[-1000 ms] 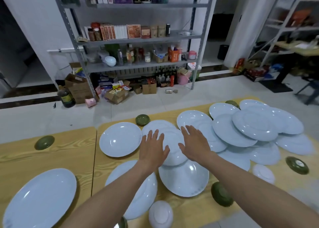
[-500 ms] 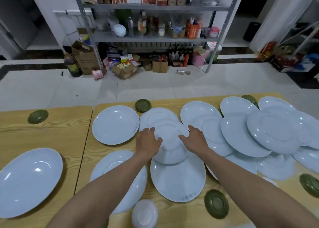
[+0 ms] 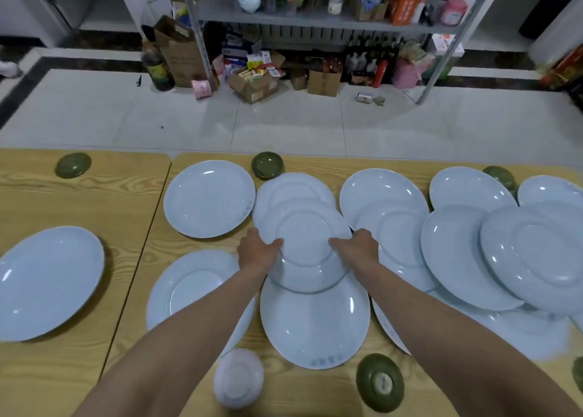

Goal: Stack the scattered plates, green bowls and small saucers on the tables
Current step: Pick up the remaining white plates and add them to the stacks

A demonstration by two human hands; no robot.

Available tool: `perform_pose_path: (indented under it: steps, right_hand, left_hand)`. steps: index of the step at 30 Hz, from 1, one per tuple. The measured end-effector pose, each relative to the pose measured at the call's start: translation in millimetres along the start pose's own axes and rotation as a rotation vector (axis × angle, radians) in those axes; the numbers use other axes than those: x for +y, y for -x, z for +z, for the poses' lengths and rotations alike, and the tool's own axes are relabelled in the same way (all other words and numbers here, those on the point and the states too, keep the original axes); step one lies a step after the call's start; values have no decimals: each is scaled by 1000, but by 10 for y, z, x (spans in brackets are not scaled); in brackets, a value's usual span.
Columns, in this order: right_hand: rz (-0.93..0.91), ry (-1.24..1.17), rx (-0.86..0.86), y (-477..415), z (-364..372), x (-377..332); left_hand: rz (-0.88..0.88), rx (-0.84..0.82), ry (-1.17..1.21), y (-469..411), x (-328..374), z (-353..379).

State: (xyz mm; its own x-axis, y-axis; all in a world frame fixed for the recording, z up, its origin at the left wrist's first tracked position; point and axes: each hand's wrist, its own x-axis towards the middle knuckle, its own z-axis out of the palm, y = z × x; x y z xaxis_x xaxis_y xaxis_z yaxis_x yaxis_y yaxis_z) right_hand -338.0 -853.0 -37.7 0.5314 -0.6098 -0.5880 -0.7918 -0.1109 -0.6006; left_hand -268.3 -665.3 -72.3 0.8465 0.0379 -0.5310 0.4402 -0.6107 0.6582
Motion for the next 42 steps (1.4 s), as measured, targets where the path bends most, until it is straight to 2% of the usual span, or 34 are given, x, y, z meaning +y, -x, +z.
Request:
perform_pose_path:
  steps: [5, 14, 21, 25, 28, 35, 42]
  right_hand:
    - [71, -80, 42, -30, 116, -12]
    - [137, -241, 69, 48, 170, -21]
    - [106, -427, 97, 281, 86, -278]
    - [27, -536, 146, 431, -2, -455]
    - [-41, -706, 169, 612, -67, -622]
    - [-159, -891, 221, 916, -186, -845]
    - [-39, -1042, 234, 962, -72, -765]
  left_hand:
    - [-89, 35, 204, 24, 14, -33]
    - [-128, -8, 291, 182, 33, -241]
    - [-40, 2, 308, 293, 189, -427]
    - [37, 50, 326, 391, 353, -565]
    - [110, 55, 337, 477, 473, -676]
    - [115, -1, 580, 641, 644, -855]
    - [120, -55, 745, 711, 758, -945]
